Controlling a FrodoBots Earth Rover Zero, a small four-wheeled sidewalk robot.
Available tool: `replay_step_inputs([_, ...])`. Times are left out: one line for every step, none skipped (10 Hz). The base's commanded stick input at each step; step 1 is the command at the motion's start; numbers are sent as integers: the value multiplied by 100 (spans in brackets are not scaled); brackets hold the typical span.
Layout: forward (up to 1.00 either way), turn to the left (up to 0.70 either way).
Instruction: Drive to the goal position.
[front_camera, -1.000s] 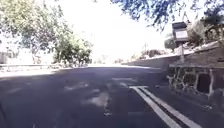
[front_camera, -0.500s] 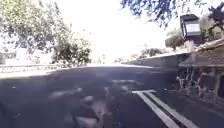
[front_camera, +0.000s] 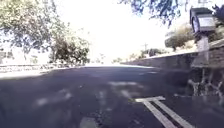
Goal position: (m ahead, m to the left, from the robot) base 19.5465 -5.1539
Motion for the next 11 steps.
replay_step_inputs([100,0])
replay_step_inputs([100,0])
replay_step_inputs([100,0])
replay_step_inputs([100,0])
replay_step_inputs([100,0])
replay_step_inputs([100,0])
replay_step_inputs([100,0])
replay_step_inputs([100,0])
replay_step_inputs([100,0])
replay_step_inputs([100,0])
replay_step_inputs([100,0])
